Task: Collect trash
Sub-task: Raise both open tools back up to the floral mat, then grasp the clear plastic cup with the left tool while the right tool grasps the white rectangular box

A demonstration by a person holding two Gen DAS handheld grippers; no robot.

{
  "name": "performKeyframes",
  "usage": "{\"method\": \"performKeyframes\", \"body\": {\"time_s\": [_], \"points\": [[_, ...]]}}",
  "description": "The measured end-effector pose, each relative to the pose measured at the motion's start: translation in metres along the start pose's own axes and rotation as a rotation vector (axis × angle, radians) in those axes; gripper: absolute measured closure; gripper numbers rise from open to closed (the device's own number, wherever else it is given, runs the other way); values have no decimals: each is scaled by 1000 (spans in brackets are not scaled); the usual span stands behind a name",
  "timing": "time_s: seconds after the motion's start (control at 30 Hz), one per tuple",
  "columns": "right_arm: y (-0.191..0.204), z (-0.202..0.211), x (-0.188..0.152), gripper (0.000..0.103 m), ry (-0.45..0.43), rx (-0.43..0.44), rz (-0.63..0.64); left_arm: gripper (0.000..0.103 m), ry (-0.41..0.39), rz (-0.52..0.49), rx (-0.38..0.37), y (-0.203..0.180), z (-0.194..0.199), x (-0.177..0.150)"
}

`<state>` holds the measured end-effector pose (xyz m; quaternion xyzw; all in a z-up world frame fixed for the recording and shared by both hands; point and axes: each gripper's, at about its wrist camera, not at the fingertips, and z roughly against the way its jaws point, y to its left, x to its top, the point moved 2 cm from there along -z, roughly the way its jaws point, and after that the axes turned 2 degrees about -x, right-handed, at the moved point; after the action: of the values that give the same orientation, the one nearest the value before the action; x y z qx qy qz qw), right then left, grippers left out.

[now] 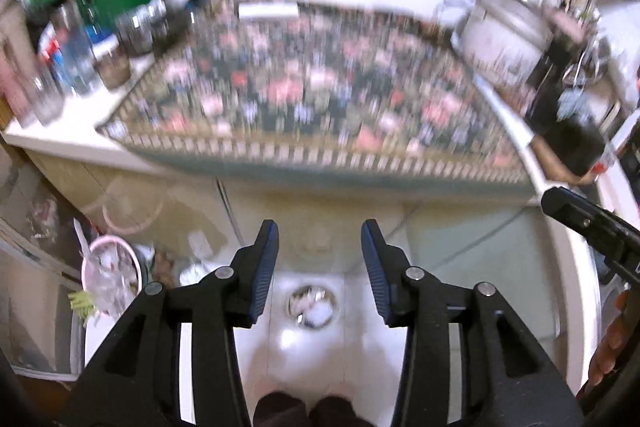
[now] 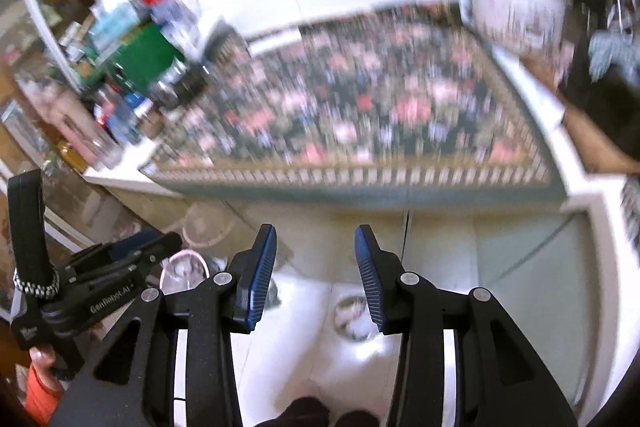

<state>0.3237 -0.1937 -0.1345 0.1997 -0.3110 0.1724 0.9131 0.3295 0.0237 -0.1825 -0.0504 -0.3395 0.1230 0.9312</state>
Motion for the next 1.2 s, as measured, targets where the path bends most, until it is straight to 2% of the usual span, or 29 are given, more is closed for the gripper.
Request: {"method": "performKeyframes", "body": {"time_s": [0.13,0.23,0.33,0.47,0.57,0.67,0.77,0.87,1.0,1.2], "points": [[7,34,24,65,-96,-23,43,60,-83,3,0,-3,27,30],[7,46,43,60,-136,-22,42,59,-130,7,3,2,39,55],[8,43,63,59,-168,-34,46,57,-171,11,15,10,44,77],[10,21,94,59,-188,-64,51,57,-215,14,59,34,28,114],[12,-3,116,59,-191,-99,35,57,-217,47,69,68,-7,148],[17,-37,147,59,-171,-118,1,57,-182,95,82,107,-47,180],[23,-72,177,59,-114,-109,-33,57,-143,149,93,143,-85,209],[29,-98,199,59,-105,-116,-52,57,-113,180,98,170,-121,231],[34,-132,217,59,-85,-117,-69,57,-100,212,136,197,-164,249],[35,-190,242,59,12,-89,-12,60,-77,278,137,222,-214,266]]}}
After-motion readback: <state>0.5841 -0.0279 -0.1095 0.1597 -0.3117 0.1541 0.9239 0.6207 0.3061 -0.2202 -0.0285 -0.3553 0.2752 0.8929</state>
